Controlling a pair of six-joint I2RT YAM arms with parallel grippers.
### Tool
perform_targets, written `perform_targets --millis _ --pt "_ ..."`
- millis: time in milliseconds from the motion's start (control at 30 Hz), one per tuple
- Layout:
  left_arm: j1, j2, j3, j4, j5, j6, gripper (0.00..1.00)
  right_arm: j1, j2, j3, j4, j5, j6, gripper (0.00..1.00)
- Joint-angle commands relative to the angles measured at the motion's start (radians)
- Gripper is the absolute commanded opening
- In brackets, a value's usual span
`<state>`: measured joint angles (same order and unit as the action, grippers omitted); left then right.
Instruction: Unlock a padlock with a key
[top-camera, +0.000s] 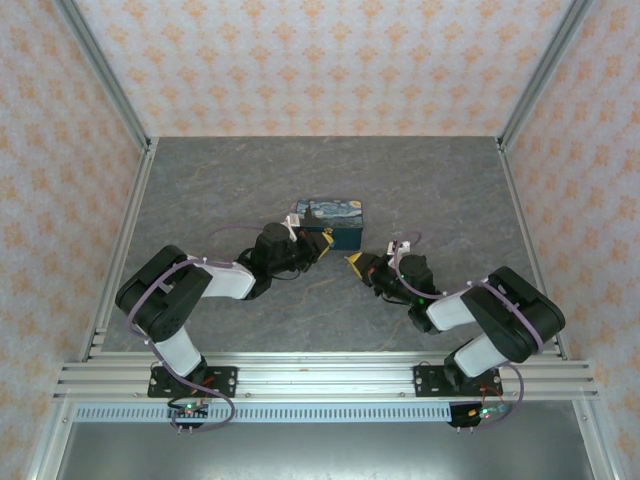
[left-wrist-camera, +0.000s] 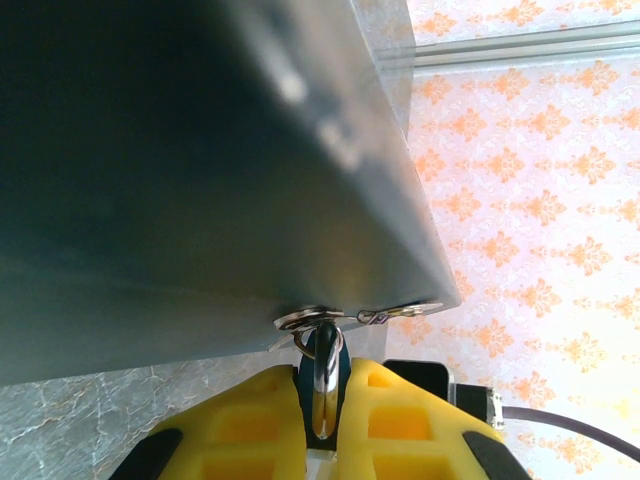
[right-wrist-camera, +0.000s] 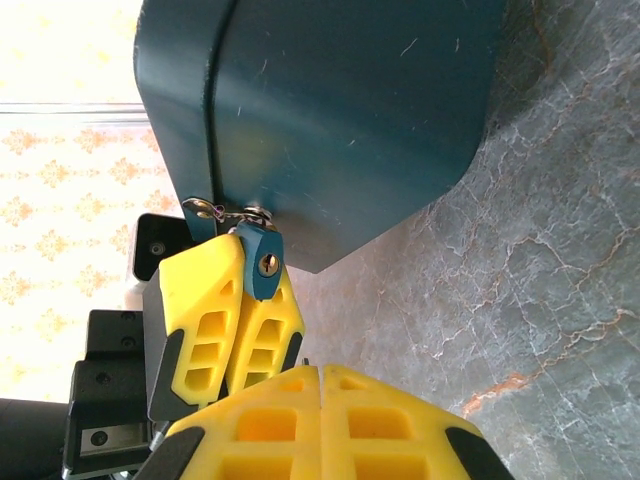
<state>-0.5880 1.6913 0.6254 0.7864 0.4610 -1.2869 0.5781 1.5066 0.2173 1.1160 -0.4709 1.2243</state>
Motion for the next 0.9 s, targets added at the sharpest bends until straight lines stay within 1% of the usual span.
perform_targets --millis 0,467,867 --pt "0.008 -0.01 -0.013 0.083 0.003 -0.026 0.0 0.008 -0.013 0.026 0.041 0.041 0.017 0.0" --pt "0.009 -0.001 -0.038 0.146 -0.015 -0.08 0.0 0.038 0.067 0.096 0.07 0.062 0.046 0.0" --pt "0.008 -0.01 -0.041 0.142 -0.014 -0.083 0.0 0.04 0.148 0.135 0.105 0.061 0.065 0.0"
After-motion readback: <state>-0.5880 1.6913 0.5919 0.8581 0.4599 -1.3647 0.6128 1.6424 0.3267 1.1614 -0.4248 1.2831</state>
